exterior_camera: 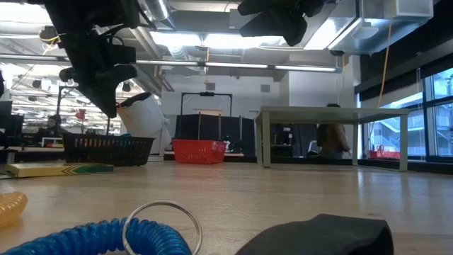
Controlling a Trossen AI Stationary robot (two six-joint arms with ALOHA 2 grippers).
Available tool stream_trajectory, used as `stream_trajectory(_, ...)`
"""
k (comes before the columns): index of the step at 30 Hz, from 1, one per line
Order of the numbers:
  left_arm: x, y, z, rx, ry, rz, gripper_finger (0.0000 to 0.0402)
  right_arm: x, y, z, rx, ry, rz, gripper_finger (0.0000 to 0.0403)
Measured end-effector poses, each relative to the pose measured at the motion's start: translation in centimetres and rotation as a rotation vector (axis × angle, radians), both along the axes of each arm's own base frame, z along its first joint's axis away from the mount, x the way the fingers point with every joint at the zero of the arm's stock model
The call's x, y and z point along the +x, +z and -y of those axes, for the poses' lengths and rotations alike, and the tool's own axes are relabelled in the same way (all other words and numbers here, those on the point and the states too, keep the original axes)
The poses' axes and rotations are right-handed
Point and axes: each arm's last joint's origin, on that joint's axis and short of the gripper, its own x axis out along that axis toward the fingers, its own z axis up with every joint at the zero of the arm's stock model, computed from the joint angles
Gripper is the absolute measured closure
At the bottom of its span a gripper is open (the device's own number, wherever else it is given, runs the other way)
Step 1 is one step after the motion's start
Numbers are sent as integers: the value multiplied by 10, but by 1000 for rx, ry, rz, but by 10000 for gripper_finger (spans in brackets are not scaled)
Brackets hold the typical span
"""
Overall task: Pick & Place Office Desk Supplies
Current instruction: Put the orange rubber band into the black bin, then put the crayons box into the green bin
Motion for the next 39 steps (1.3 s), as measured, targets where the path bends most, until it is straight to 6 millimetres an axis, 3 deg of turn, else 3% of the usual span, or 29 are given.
stream_trajectory(8,-5,-9,-3,25,42,-14,380,0,0,0,0,4,-4,177)
stream_trajectory(20,-8,-11,0,-91,5,-49,289,0,0,0,-6,7,-4,177)
stream_trajectory(29,-4,18,2,-144,-88,-42,250,-1,-1,0,-10,7,-15,177)
stream_trajectory(39,2,16,57,-320,-314,26,246,-2,-4,1,-18,5,-46,177)
